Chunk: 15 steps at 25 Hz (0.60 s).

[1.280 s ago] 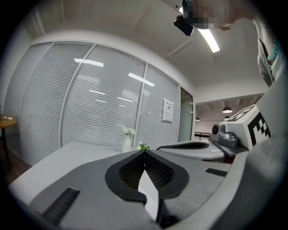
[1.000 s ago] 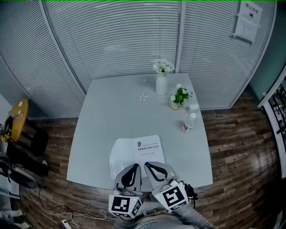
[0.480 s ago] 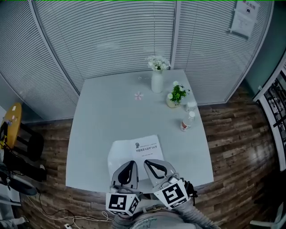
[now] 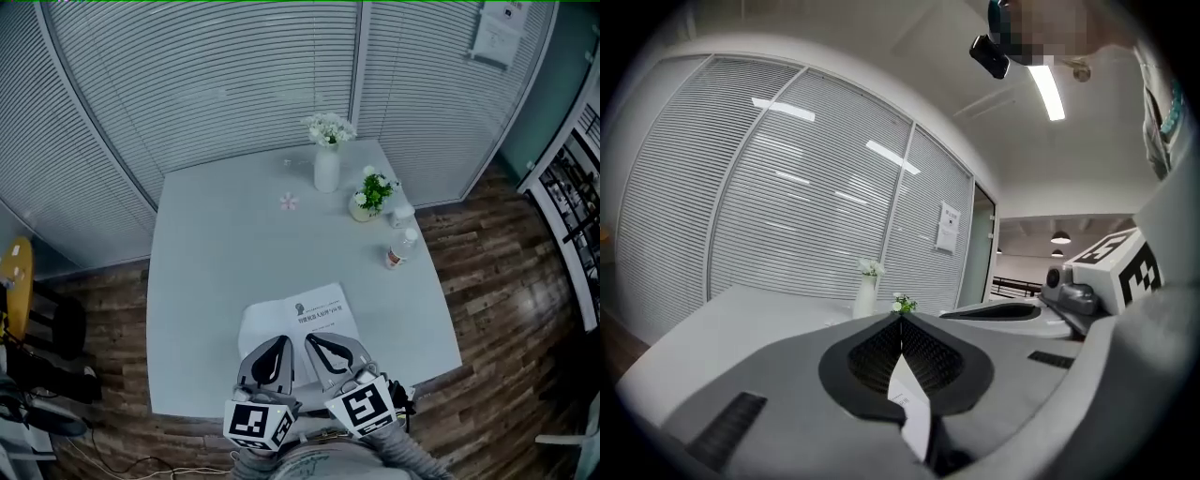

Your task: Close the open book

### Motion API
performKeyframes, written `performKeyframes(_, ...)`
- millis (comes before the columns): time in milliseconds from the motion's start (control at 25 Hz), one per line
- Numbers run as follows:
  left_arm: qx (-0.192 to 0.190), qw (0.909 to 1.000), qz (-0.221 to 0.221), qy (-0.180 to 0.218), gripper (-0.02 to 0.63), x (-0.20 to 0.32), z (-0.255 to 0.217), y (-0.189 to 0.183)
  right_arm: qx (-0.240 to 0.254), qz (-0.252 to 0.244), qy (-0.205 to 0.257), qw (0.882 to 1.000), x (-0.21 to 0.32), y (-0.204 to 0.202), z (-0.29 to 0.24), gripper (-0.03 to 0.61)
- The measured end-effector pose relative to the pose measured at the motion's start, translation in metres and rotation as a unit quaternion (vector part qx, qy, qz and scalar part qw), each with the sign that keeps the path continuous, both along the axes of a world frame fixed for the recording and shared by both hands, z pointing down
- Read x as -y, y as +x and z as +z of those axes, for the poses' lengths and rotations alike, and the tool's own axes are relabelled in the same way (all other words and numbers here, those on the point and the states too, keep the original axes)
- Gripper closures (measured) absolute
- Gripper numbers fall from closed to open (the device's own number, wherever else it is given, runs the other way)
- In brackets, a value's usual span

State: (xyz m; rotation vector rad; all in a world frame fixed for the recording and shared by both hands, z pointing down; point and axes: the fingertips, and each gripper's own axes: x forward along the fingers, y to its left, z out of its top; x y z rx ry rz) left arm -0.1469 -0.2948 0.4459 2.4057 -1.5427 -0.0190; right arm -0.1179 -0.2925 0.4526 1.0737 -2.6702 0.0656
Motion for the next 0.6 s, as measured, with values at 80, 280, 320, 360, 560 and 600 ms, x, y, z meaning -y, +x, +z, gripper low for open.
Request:
performKeyframes(80, -0.002, 0.9999, 0.01, -0.003, 0.615, 0.002, 0.003, -0.007, -0.003, 0.01, -0.004, 1.0, 0.001, -0.007, 0.002, 0.577)
performKeyframes(280, -0.005, 0.9996, 0.027, -0.011, 0.615, 0.004, 0.008, -0.021, -0.01, 0.028, -0.008, 1.0, 0.0, -0.018, 0.007, 0.577)
performKeyframes(320, -0.006, 0.9994, 0.031, -0.014, 0.615, 0.004, 0.01, -0.022, -0.012, 0.03, -0.009, 0.999, 0.0, -0.019, 0.008, 0.577)
performKeyframes(360, -0.006, 0.9993, 0.034, -0.016, 0.615, 0.004, 0.011, -0.024, -0.013, 0.032, -0.01, 0.999, 0.0, -0.021, 0.009, 0.577)
performKeyframes(560, -0.006, 0.9987, 0.044, -0.025, 0.615, 0.001, 0.015, -0.031, -0.019, 0.038, -0.014, 0.999, -0.001, -0.026, 0.01, 0.577)
performKeyframes(600, -0.005, 0.9987, 0.045, -0.026, 0.615, 0.001, 0.016, -0.032, -0.022, 0.038, -0.014, 0.999, -0.001, -0.027, 0.011, 0.577)
